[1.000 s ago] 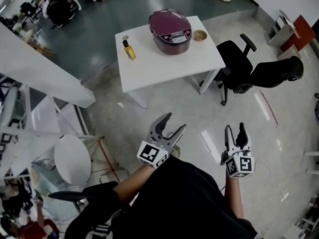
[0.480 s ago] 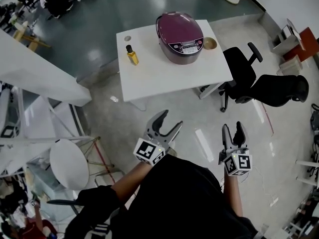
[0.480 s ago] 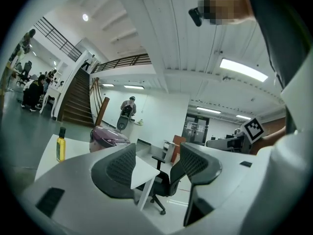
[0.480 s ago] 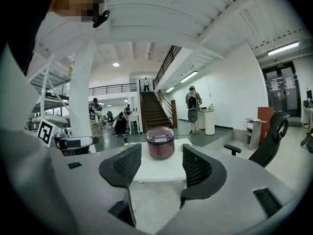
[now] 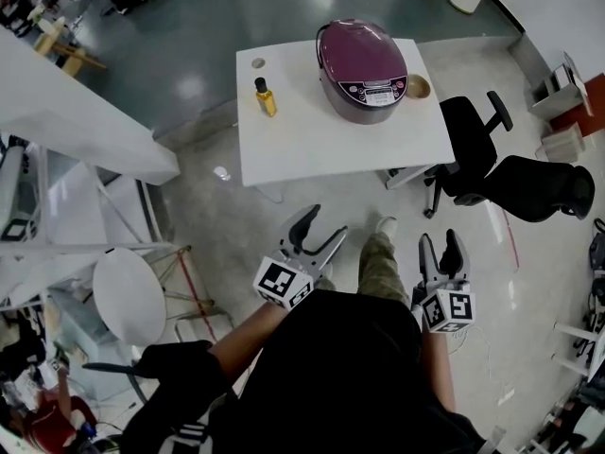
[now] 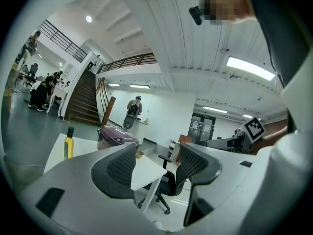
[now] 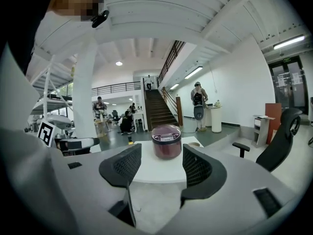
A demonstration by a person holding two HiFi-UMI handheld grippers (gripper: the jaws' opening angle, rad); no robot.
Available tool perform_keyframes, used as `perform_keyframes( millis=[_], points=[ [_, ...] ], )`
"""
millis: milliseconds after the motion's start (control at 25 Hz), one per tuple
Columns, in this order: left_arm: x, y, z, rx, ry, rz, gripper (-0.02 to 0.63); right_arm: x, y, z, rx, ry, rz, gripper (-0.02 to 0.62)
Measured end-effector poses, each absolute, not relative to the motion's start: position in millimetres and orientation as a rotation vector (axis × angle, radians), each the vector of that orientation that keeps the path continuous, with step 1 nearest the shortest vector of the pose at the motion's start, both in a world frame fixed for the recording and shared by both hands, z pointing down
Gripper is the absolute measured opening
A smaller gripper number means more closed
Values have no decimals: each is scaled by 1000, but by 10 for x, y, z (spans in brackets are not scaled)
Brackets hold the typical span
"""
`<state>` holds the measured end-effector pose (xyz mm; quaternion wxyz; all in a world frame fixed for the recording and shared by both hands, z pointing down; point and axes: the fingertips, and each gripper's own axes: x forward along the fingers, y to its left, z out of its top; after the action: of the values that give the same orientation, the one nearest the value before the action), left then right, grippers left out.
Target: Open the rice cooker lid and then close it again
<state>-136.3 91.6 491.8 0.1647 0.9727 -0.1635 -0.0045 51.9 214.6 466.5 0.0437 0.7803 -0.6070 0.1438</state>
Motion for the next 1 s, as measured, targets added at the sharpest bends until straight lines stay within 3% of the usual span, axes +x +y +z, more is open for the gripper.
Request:
perform_keyframes(
  millis=[480, 1000],
  points=[
    [-1066, 392, 5004, 2698, -759, 2, 259, 984, 1129, 4956, 2170, -2127, 491, 233],
    [318, -422, 4777, 2646, -971, -30, 259, 2248, -97, 4837, 1924, -2354, 486, 233]
  ],
)
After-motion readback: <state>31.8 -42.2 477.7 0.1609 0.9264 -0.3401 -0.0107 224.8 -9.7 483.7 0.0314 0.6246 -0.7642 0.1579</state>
